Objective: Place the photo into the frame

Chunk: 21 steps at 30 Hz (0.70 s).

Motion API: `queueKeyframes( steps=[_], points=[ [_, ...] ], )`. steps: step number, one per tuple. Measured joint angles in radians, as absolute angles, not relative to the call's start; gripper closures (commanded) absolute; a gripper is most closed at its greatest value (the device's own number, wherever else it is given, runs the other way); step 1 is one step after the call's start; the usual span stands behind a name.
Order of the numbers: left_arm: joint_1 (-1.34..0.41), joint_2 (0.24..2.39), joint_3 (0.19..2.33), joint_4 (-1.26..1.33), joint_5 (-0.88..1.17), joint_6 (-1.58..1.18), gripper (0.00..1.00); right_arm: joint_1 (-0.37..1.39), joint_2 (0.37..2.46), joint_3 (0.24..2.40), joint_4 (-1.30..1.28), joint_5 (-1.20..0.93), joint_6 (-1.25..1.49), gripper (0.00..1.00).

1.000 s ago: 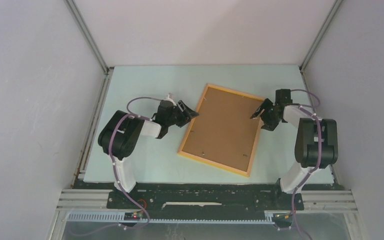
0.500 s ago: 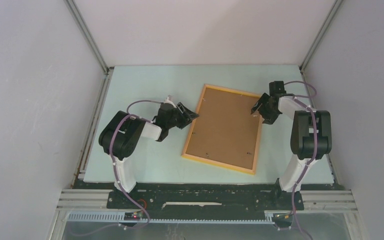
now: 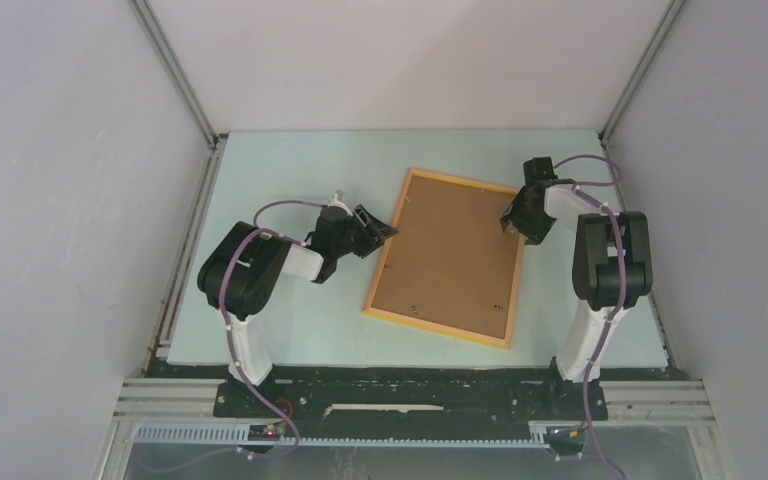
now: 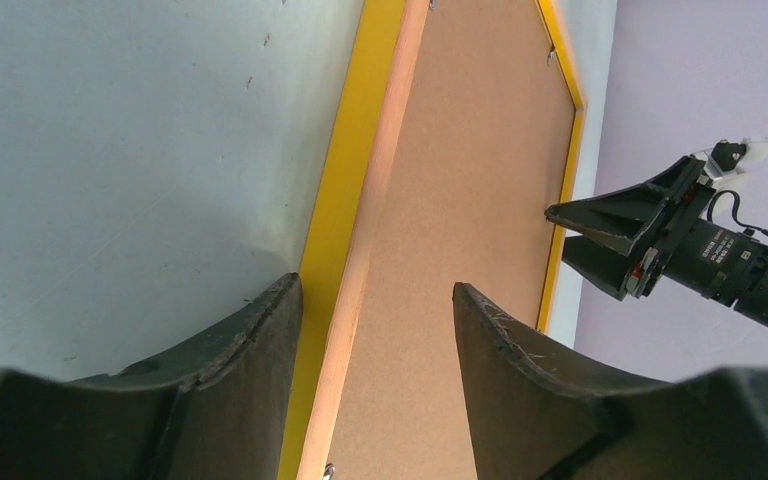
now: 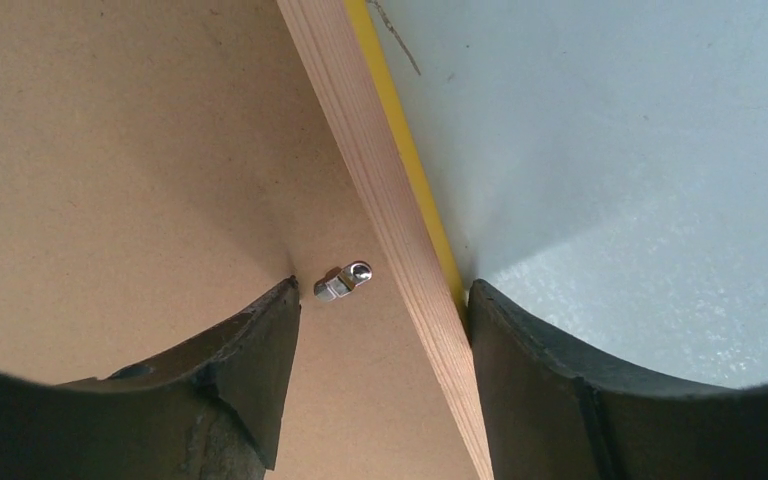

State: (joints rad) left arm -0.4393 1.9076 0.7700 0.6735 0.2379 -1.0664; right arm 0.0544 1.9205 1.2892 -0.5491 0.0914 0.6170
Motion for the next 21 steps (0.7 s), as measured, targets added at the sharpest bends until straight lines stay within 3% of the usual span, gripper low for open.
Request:
queueKeyframes(
  steps=[13,15,18,21],
  points=[
    [-0.439,1.908,0.766,0.679,0.235,-1.067,0.41,0.047,1.921,1.301,-0.563,0.121,0.608,0.68],
    [-0.438,1.908,0.765,0.681,0.235,-1.067,0.41,0.047,1.921,1.301,-0.563,0.122,0.603,0.77],
    [-0.439,1.908,0.765,0.682,0.235,-1.067,0.41,0.047,1.921,1.301,-0.562,0.123,0.586,1.0],
    [-0.439,1.908,0.765,0.682,0.235,-1.067,0.42,0.046,1.919,1.301,-0.561,0.122,0.565,1.0]
  ],
)
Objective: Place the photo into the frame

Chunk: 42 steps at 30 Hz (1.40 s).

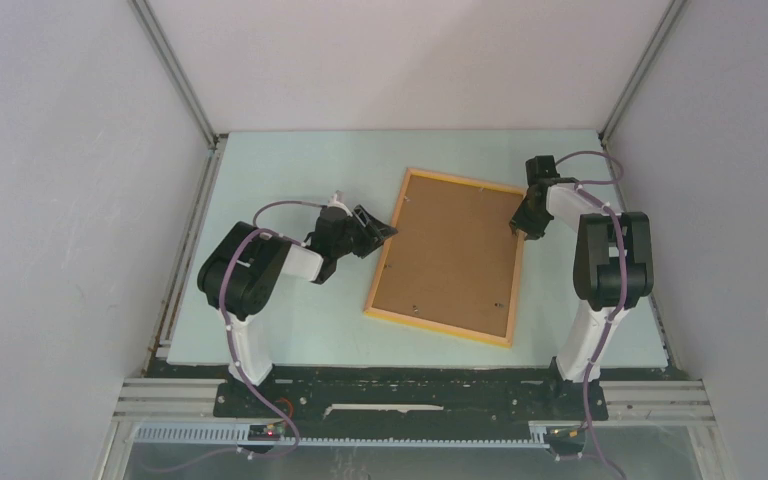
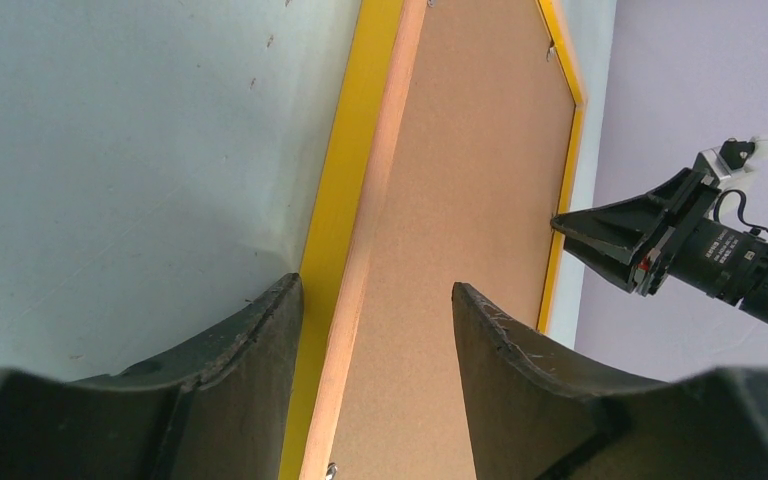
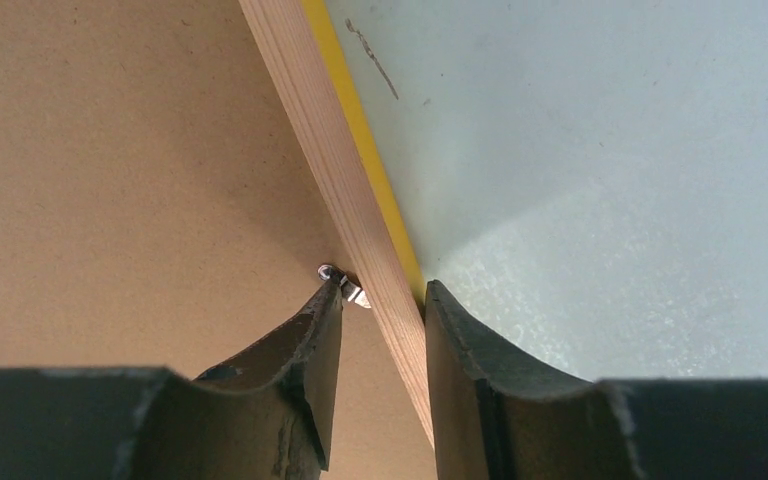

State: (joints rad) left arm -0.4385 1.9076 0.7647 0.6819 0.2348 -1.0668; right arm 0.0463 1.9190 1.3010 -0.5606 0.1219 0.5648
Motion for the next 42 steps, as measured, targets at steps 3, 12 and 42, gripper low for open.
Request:
queueKeyframes(
  steps=[3,12,42],
  points=[
    [-0.439,1.908,0.765,0.682,0.235,-1.066,0.42,0.044,1.917,1.301,-0.558,0.118,0.539,1.0],
    [-0.439,1.907,0.765,0.682,0.234,-1.066,0.42,0.013,1.9,1.287,-0.534,0.025,0.352,1.0],
    [-0.438,1.902,0.749,0.693,0.232,-1.066,0.42,0.268,1.222,0.748,-0.717,-0.001,0.474,0.25]
  ],
)
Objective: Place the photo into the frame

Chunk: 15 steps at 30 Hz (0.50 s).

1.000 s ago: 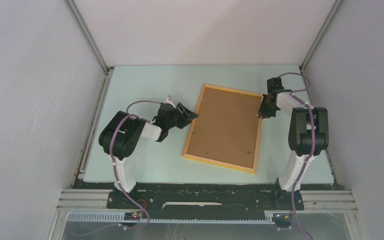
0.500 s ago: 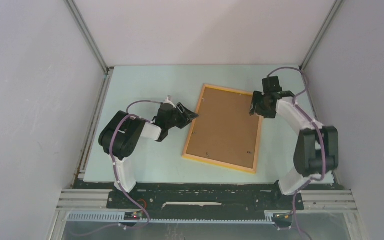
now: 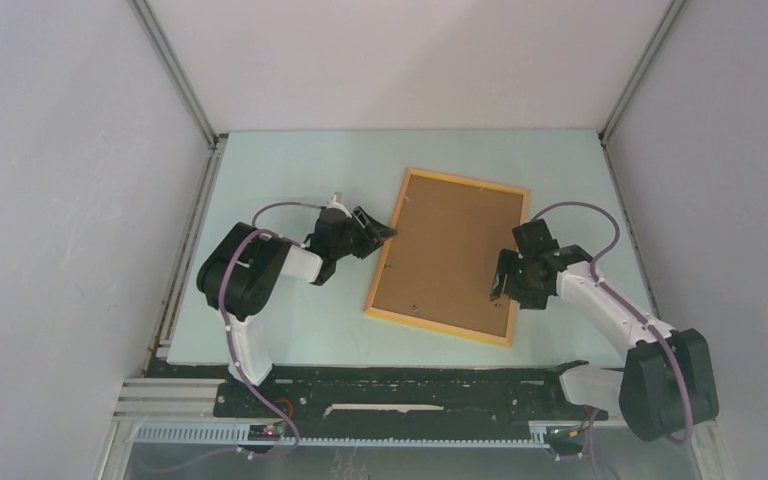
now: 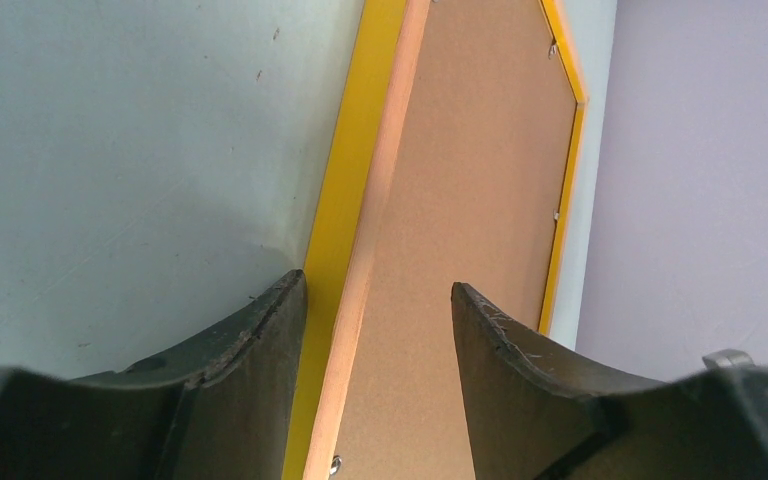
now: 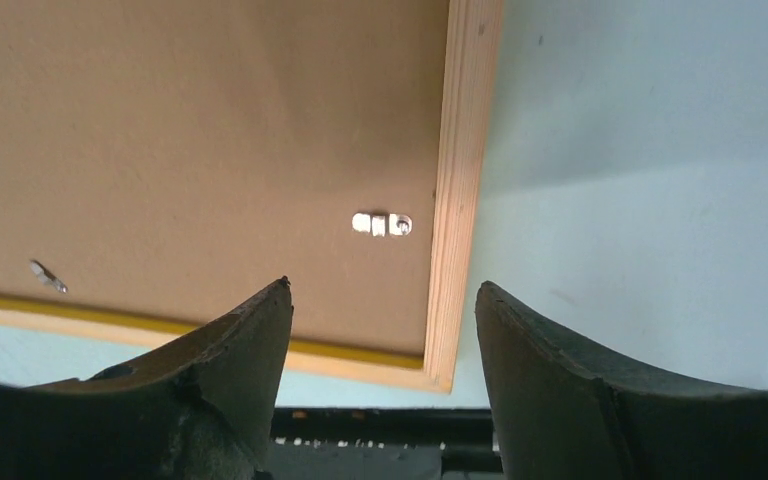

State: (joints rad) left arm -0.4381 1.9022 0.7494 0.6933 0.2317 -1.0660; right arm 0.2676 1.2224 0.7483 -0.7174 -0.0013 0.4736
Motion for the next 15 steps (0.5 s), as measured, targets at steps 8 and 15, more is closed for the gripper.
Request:
queueKeyframes(
  steps=[8,15],
  points=[
    [-0.438,1.902,0.749,0.693,0.232,-1.066,0.42,0.301,1.204,0.727,-0.755,0.026,0.578,0.4],
    [-0.438,1.902,0.749,0.693,0.232,-1.066,0.42,0.303,1.223,0.705,-0.744,0.06,0.591,0.39]
  ],
)
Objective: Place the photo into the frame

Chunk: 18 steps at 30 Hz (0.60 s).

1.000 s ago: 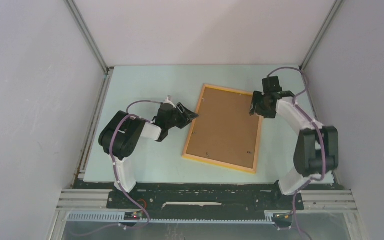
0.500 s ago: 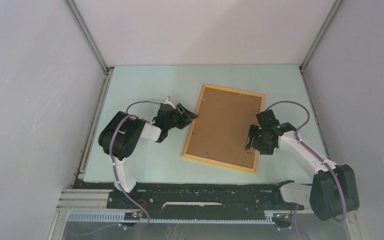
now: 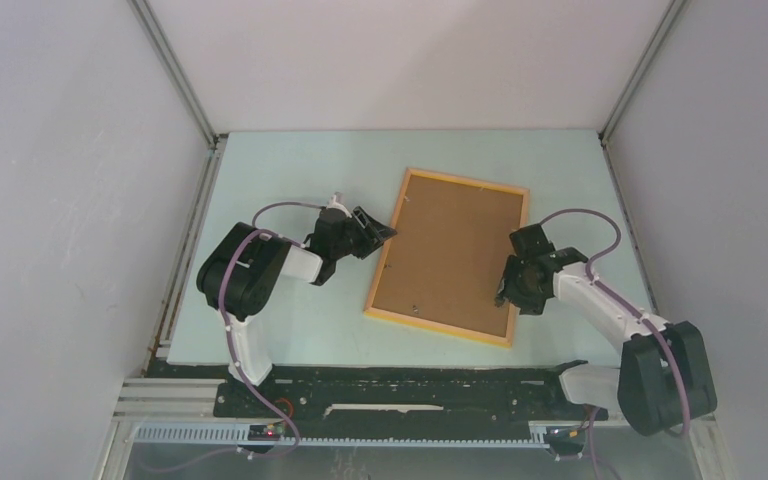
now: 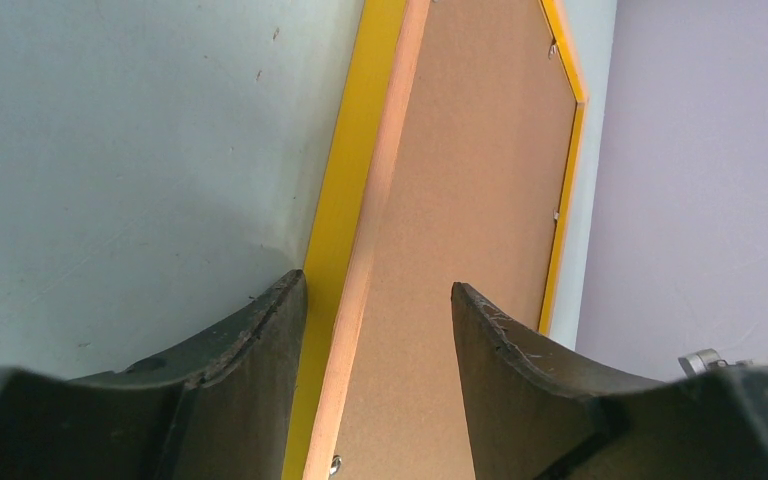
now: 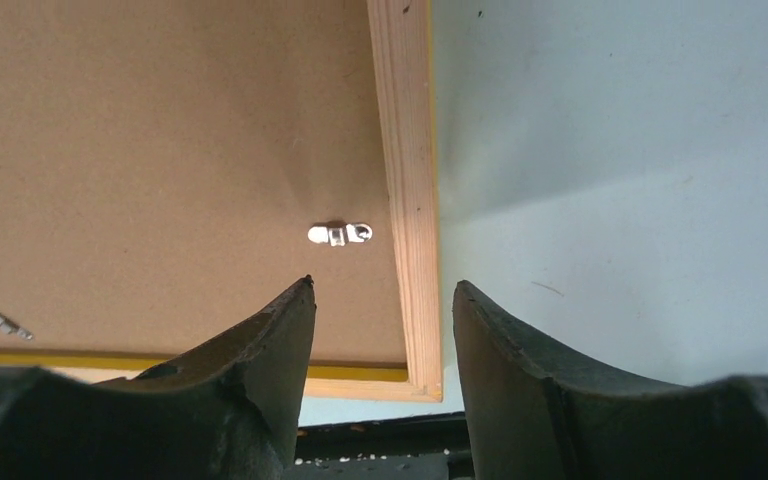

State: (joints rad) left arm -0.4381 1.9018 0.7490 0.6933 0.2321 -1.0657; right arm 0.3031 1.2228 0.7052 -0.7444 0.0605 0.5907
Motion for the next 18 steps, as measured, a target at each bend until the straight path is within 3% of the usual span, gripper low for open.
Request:
queueKeyframes(
  steps=[9,18],
  points=[
    [-0.436,1.902,0.749,0.693,0.238,-1.066,0.41,0.303,1.307,0.705,-0.697,0.07,0.589,0.47],
    [-0.435,1.902,0.749,0.693,0.239,-1.066,0.42,0.305,1.346,0.705,-0.678,0.071,0.582,0.43]
  ],
)
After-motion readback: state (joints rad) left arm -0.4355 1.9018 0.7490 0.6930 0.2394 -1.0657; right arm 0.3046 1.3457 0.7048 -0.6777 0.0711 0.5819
